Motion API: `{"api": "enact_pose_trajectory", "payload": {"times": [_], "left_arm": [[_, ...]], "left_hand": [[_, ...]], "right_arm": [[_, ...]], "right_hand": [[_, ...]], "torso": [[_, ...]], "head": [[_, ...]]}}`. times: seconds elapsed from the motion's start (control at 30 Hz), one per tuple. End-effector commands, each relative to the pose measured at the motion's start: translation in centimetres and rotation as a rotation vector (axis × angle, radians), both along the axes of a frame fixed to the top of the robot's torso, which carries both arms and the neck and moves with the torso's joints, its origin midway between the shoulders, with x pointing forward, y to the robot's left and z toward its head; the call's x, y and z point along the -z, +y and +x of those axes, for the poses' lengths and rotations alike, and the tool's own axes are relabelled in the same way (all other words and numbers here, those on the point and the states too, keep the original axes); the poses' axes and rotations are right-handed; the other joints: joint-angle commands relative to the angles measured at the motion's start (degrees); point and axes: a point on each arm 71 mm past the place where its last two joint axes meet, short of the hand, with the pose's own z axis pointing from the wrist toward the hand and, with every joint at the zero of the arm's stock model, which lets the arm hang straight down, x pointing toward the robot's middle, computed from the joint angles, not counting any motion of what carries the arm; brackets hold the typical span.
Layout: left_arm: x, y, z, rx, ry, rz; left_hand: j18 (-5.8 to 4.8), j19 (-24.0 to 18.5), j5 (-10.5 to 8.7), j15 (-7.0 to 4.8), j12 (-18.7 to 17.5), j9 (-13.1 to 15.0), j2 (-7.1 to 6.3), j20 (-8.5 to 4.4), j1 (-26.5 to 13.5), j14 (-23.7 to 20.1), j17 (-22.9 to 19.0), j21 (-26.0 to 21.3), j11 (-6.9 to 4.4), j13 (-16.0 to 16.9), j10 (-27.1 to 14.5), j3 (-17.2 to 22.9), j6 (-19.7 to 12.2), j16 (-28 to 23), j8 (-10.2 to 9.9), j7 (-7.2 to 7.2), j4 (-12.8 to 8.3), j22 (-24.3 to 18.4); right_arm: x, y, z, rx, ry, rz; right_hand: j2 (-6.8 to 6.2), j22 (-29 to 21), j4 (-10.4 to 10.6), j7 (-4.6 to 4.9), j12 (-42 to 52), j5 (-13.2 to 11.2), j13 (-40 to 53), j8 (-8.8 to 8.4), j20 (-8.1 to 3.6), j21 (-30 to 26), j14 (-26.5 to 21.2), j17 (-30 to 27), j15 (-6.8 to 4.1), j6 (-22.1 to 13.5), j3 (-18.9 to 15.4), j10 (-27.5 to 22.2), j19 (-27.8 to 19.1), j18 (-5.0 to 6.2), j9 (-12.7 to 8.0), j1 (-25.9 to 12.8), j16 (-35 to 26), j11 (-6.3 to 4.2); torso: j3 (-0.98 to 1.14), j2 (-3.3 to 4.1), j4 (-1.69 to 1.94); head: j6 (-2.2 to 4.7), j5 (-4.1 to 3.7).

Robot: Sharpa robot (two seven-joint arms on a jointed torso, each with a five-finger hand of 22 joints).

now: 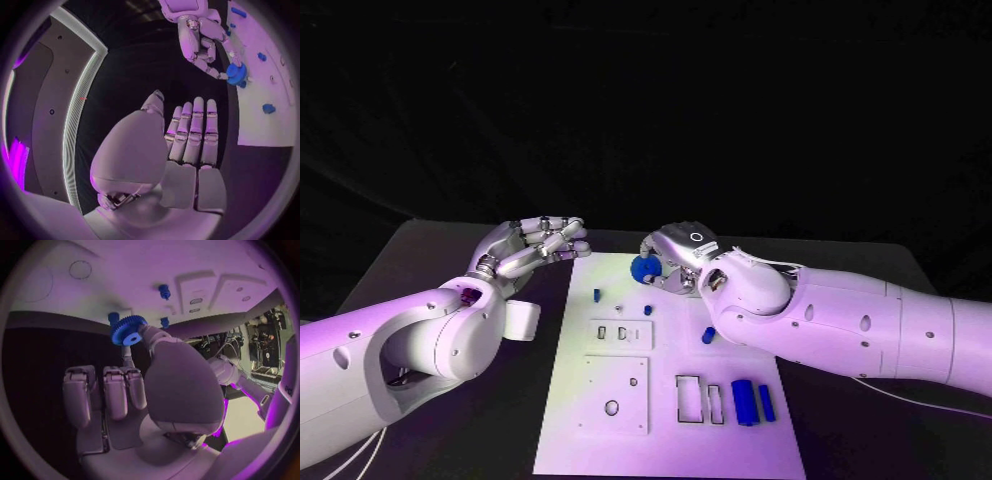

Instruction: Assemble the parts on the task board

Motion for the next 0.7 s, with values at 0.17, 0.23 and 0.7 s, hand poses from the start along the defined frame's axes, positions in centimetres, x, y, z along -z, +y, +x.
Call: {"api": "enact_pose_trajectory", "payload": {"times": [0.17,0.23,0.7], "left_arm": [[-0.1,-0.3,0.0,0.021,-0.006,-0.011],[-0.1,-0.3,0.0,0.021,-0.006,-0.011],[-0.1,-0.3,0.0,0.021,-0.006,-0.011]], "left_hand": [[0.64,0.08,-0.23,0.07,-0.28,0.07,0.19,0.33,-0.16,-0.47,0.06,-0.38,0.02,0.08,-0.19,-0.45,-0.14,-0.27,-0.18,-0.01,-0.04,-0.06],[0.64,0.08,-0.23,0.07,-0.28,0.07,0.19,0.33,-0.16,-0.47,0.06,-0.38,0.02,0.08,-0.19,-0.45,-0.14,-0.27,-0.18,-0.01,-0.04,-0.06],[0.64,0.08,-0.23,0.07,-0.28,0.07,0.19,0.33,-0.16,-0.47,0.06,-0.38,0.02,0.08,-0.19,-0.45,-0.14,-0.27,-0.18,-0.01,-0.04,-0.06]], "right_arm": [[0.8,1.0,-0.1,-0.012,0.004,-0.04],[0.9,1.2,-0.1,-0.017,0.012,-0.042],[2.1,1.5,0.4,-0.006,0.038,-0.058]], "right_hand": [[-0.42,12.82,-0.08,-0.99,0.2,-0.33,15.09,0.27,-0.52,0.27,6.07,15.09,-0.4,1.35,0.35,5.98,4.23,-0.48,0.07,0.04,0.23,-0.28],[-0.48,12.82,-0.04,-0.95,0.2,-0.48,15.09,0.22,-0.54,0.27,6.07,15.09,-0.41,1.32,0.37,5.98,4.22,-0.48,0.06,-0.08,0.23,-0.25],[-0.67,12.66,0.06,-0.86,0.2,-1.01,15.09,0.01,-0.57,0.11,6.07,15.09,-0.41,1.1,0.39,5.98,4.08,-0.43,0.0,-0.43,0.23,-0.17]], "torso": [[0.07,-0.01,-0.02],[0.1,-0.02,-0.04],[0.13,-0.04,-0.05]], "head": [[-0.5,0.33],[-0.56,0.37],[-0.82,0.53]]}}
